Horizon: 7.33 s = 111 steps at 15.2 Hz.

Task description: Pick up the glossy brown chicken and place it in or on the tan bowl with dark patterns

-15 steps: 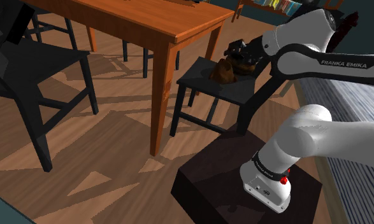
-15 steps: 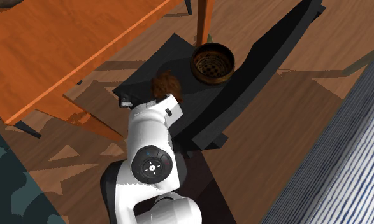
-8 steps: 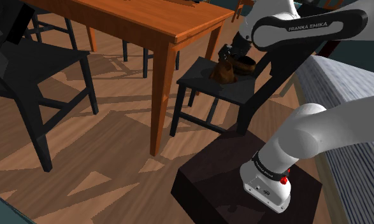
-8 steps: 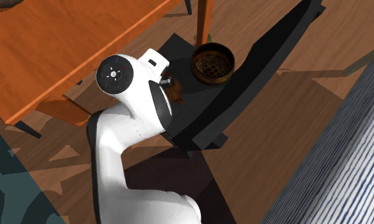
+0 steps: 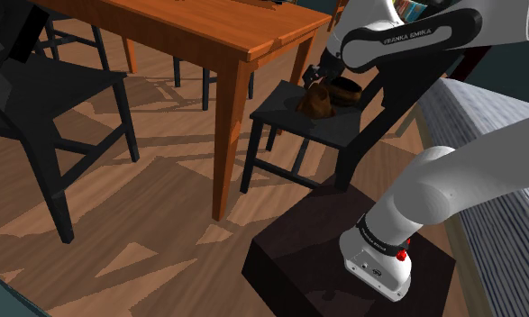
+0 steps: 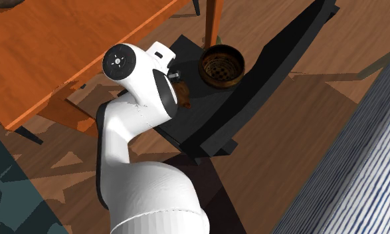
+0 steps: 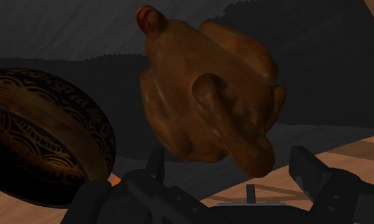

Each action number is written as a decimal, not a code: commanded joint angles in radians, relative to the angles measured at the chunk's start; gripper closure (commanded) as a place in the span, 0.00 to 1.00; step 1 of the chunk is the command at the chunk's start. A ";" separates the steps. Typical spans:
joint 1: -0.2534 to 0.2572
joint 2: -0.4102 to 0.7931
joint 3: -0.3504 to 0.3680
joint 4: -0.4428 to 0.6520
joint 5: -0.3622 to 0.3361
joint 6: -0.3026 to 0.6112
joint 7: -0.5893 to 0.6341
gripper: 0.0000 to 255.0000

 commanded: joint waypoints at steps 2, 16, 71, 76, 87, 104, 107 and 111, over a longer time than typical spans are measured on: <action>-0.001 0.004 -0.001 -0.002 -0.002 0.006 0.001 0.00; -0.001 0.002 -0.001 -0.003 -0.002 0.006 0.001 1.00; 0.037 0.376 -0.344 0.919 0.387 -0.471 -0.618 1.00; 0.036 0.353 -0.339 0.831 0.368 -0.401 -0.605 1.00; 0.030 0.331 -0.338 0.663 0.344 -0.252 -0.586 1.00; 0.028 0.335 -0.339 0.566 0.338 -0.152 -0.573 0.00; 0.027 0.318 -0.330 0.550 0.321 -0.151 -0.558 0.00; 0.022 0.268 -0.314 0.604 0.294 -0.248 -0.551 0.00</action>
